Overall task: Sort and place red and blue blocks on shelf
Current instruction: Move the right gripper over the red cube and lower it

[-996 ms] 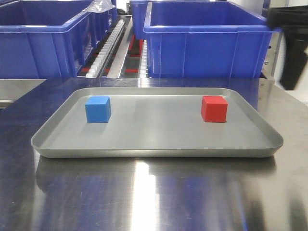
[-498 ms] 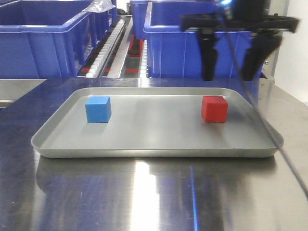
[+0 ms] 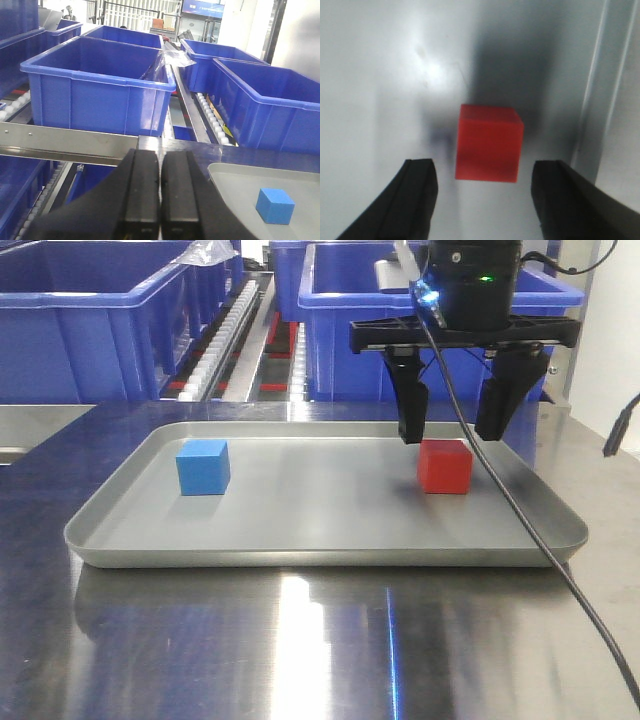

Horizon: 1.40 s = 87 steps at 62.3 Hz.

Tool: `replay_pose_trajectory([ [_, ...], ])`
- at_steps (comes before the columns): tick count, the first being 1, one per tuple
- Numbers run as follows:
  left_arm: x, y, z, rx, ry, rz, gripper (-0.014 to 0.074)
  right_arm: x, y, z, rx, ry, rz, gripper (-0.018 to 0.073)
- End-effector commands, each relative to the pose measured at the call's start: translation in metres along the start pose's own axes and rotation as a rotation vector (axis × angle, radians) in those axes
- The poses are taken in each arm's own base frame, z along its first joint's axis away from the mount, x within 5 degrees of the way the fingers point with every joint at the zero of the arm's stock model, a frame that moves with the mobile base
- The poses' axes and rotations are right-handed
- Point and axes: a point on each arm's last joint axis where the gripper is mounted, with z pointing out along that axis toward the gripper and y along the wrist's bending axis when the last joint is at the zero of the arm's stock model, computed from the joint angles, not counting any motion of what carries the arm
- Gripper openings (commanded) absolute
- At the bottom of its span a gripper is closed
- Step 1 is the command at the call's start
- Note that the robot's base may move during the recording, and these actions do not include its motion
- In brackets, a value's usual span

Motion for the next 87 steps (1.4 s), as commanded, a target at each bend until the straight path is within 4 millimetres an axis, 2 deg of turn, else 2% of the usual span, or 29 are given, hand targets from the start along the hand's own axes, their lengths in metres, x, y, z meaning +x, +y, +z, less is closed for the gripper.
replay_pose_trajectory([
  [1, 0.006, 0.002, -0.002, -0.003, -0.064, -0.004, 0.0124, -0.005, -0.003, -0.032, -0.032, -0.108, 0.005, 0.0524],
  [60, 0.006, 0.002, -0.002, -0.003, -0.064, -0.004, 0.0124, -0.007, -0.007, -0.031, -0.034, -0.112, 0.049, 0.0524],
  [87, 0.006, 0.002, -0.002, -0.003, -0.064, -0.004, 0.0124, 0.0, -0.005, -0.014, -0.029, -0.094, 0.043, 0.0524],
])
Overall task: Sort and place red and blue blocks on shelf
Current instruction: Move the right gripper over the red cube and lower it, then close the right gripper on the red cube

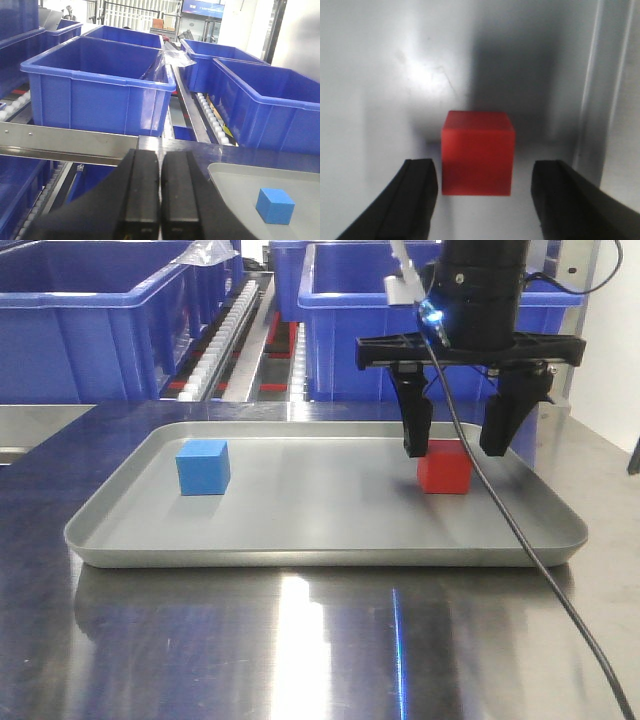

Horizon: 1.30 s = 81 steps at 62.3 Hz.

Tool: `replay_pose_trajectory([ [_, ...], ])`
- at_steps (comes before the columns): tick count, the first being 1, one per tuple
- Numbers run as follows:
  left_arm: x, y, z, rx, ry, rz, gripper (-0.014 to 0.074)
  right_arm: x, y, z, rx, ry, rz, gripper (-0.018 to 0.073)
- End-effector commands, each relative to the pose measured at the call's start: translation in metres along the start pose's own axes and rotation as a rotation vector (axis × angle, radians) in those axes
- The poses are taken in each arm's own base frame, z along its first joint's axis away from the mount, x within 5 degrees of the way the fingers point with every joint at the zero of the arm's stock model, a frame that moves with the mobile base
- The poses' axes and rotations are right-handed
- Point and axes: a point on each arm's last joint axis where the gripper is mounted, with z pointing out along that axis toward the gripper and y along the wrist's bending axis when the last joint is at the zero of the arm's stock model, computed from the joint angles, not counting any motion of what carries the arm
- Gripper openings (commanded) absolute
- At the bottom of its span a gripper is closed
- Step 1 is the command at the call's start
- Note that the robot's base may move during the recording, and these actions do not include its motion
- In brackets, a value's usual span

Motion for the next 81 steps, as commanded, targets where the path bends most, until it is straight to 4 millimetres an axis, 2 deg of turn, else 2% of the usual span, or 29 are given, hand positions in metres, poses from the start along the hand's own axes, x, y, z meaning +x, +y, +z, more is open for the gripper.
replay_pose_trajectory([
  [1, 0.006, 0.002, -0.002, -0.003, -0.064, -0.004, 0.0124, -0.003, 0.0, -0.028, -0.034, -0.095, -0.001, 0.0524],
  [13, 0.006, 0.002, -0.002, -0.003, -0.064, -0.004, 0.0124, -0.003, 0.001, -0.025, -0.036, -0.096, -0.003, 0.0524],
  [28, 0.006, 0.002, -0.002, -0.003, -0.064, -0.004, 0.0124, -0.005, 0.003, -0.005, -0.014, -0.051, -0.007, 0.0524],
  [54, 0.006, 0.002, -0.002, -0.003, -0.064, -0.004, 0.0124, -0.006, 0.005, -0.006, -0.025, -0.067, 0.038, 0.0512],
  [61, 0.006, 0.002, -0.002, -0.003, -0.064, -0.004, 0.0124, -0.007, 0.005, -0.007, -0.032, -0.066, 0.046, 0.0422],
  [70, 0.006, 0.002, -0.002, -0.003, -0.064, -0.004, 0.0124, -0.007, 0.003, -0.007, -0.027, -0.059, 0.051, 0.0245],
  [77, 0.006, 0.002, -0.002, -0.003, -0.064, -0.004, 0.0124, -0.006, 0.001, -0.014, -0.028, -0.073, 0.049, 0.0092],
  [81, 0.006, 0.002, -0.002, -0.003, -0.064, -0.004, 0.0124, -0.007, 0.0, -0.02, -0.034, -0.103, 0.046, 0.0036],
])
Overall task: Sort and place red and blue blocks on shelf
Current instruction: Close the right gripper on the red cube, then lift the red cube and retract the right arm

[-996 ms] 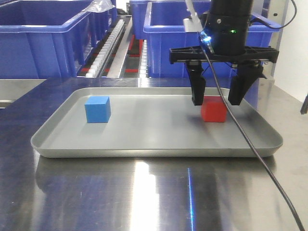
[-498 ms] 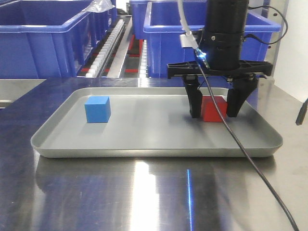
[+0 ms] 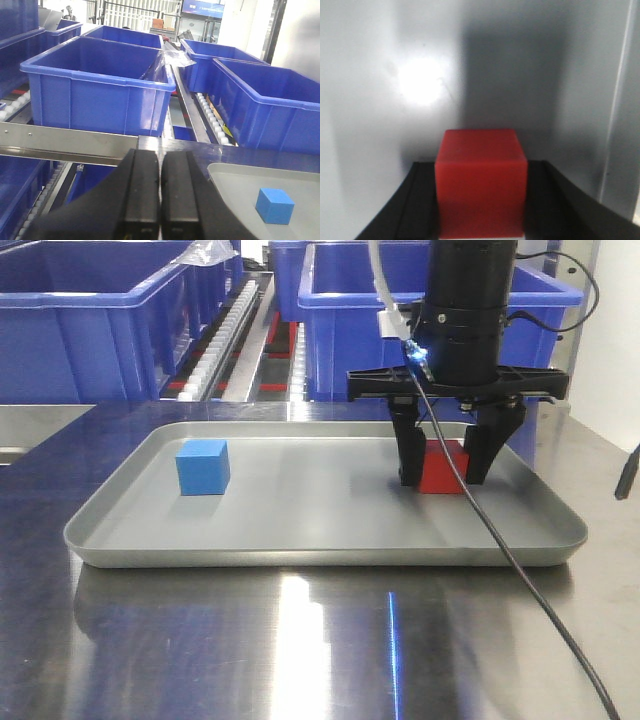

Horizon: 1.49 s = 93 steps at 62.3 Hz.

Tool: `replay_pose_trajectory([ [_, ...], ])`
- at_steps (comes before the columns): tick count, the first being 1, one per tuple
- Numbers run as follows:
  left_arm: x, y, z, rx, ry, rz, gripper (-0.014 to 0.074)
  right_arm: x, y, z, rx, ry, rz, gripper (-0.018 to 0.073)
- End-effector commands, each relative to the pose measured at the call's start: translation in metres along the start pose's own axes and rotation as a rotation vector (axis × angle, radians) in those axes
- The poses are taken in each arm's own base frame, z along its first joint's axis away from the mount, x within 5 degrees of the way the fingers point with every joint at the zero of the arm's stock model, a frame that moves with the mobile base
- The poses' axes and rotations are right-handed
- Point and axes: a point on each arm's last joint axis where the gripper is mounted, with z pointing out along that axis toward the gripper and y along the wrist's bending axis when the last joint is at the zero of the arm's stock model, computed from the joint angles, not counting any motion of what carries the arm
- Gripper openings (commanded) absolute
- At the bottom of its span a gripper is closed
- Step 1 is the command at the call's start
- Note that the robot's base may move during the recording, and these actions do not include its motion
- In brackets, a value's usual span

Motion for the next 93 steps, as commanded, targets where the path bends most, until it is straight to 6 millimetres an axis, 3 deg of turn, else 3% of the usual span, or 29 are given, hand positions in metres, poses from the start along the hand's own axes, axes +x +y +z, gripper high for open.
replay_pose_trajectory([
  [1, 0.006, 0.002, -0.002, -0.003, -0.064, -0.004, 0.0124, -0.004, -0.005, -0.047, -0.046, -0.133, 0.001, 0.0039],
  [20, 0.006, 0.002, -0.002, -0.003, -0.064, -0.004, 0.0124, -0.002, -0.022, -0.093, -0.028, -0.334, -0.121, 0.0047],
  [32, 0.006, 0.002, -0.002, -0.003, -0.064, -0.004, 0.0124, 0.015, -0.059, -0.114, -0.055, -0.503, -0.228, 0.0047],
  [40, 0.006, 0.002, -0.002, -0.003, -0.064, -0.004, 0.0124, 0.031, -0.091, -0.119, -0.07, -0.624, -0.207, 0.0047],
  [52, 0.006, 0.002, -0.002, -0.003, -0.064, -0.004, 0.0124, 0.067, -0.137, -0.127, -0.077, -0.854, -0.135, 0.0047],
  [61, 0.006, 0.002, -0.002, -0.003, -0.064, -0.004, 0.0124, 0.098, -0.158, -0.131, -0.052, -1.021, -0.102, 0.0047],
  [82, 0.006, 0.002, -0.002, -0.003, -0.064, -0.004, 0.0124, 0.179, -0.171, -0.128, -0.056, -1.208, -0.092, 0.0044],
  [93, 0.006, 0.002, -0.002, -0.003, -0.064, -0.004, 0.0124, 0.217, -0.175, -0.142, -0.069, -1.337, -0.093, 0.0044],
])
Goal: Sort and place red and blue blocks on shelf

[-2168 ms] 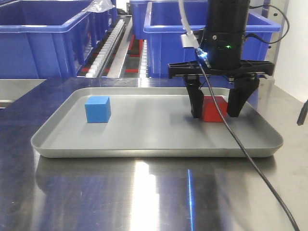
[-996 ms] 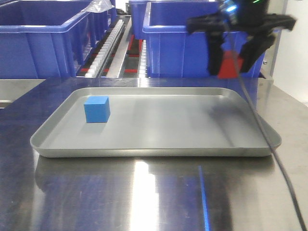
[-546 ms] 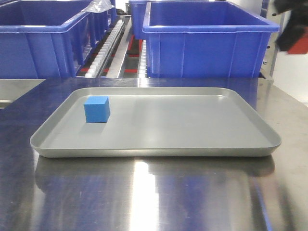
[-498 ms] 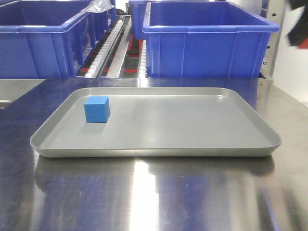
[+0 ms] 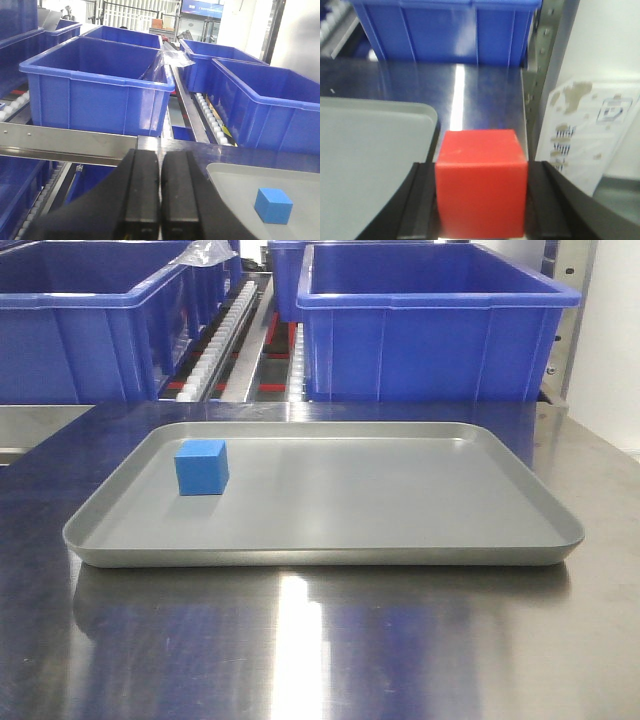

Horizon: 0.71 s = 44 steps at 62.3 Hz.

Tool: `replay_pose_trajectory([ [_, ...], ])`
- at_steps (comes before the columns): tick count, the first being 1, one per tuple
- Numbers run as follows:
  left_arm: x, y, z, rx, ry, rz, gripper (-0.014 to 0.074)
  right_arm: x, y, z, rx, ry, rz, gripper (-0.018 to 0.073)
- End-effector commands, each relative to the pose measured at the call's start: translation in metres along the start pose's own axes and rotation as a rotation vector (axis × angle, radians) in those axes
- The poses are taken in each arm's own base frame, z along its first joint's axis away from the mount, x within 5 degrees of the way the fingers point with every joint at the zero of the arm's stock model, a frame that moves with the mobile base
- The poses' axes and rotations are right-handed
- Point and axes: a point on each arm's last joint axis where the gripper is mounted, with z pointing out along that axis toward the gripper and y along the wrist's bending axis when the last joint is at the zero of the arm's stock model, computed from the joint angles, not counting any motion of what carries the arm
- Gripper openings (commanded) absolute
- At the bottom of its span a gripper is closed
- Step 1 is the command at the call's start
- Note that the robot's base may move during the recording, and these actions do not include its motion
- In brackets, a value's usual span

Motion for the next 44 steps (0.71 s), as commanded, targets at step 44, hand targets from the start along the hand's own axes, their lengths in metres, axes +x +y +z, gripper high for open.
replay_pose_trajectory([
  [44, 0.006, 0.002, -0.002, -0.003, -0.064, -0.004, 0.0124, -0.015, 0.0, -0.073, -0.01, -0.34, -0.01, 0.0044],
])
